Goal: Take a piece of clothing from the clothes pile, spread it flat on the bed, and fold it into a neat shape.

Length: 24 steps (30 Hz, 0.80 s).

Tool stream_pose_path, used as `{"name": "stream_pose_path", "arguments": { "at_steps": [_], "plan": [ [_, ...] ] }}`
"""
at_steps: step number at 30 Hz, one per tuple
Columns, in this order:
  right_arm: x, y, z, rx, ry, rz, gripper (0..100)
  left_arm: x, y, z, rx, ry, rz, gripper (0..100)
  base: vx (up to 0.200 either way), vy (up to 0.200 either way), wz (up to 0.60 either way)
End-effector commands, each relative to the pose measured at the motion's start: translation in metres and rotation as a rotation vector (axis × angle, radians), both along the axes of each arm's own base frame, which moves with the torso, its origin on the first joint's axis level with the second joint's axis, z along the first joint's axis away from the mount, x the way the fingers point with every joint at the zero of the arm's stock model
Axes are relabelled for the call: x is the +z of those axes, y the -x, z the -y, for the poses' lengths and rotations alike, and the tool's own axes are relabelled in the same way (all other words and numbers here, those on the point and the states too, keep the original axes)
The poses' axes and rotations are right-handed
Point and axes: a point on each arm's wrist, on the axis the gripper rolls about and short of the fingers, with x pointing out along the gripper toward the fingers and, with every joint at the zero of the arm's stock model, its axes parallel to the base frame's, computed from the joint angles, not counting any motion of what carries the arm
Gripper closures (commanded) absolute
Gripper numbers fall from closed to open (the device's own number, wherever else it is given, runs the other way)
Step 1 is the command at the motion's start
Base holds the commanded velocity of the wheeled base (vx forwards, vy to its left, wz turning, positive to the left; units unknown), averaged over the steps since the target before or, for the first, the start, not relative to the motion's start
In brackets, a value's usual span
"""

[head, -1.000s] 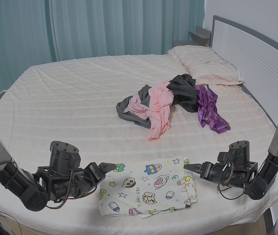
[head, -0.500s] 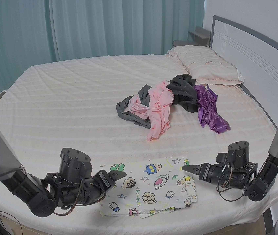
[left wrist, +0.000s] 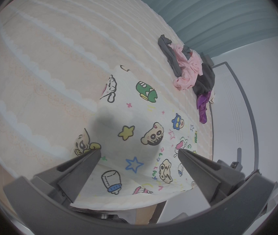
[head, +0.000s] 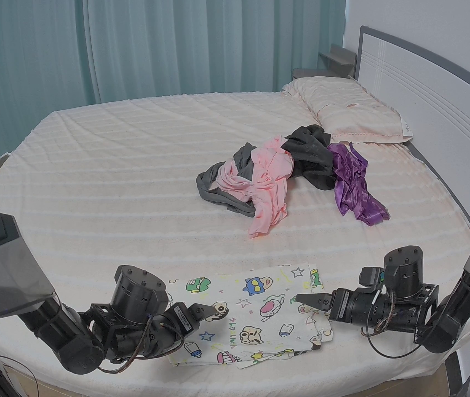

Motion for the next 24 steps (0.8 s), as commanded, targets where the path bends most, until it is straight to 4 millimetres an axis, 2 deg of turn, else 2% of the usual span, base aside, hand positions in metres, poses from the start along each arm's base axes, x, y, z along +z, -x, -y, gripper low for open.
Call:
{"name": "stream_pose_path", "arguments": {
  "at_steps": [1,8,16,17,24],
  "plan": [
    [-0.003,0.009,-0.004,0.033,0.009,-0.019,0,0.019,0.005,-0.003,0.006,0.048,0.047,0,0.000,0.000,0.00],
    [-0.012,0.024,-0.009,0.085,0.037,-0.068,0,0.027,0.008,-0.007,0.032,0.048,0.081,0,0.000,0.000,0.00],
    [-0.030,0.026,-0.013,0.100,0.074,-0.125,0,0.026,0.006,-0.008,0.046,0.039,0.082,0,0.000,0.000,0.00],
    [-0.031,0.026,-0.012,0.100,0.076,-0.128,100,0.025,0.006,-0.007,0.046,0.038,0.081,0,0.000,0.000,0.00],
    [-0.032,0.030,-0.009,0.094,0.092,-0.138,100,0.024,0.006,-0.007,0.047,0.035,0.076,0,0.000,0.000,0.00]
  ]
}}
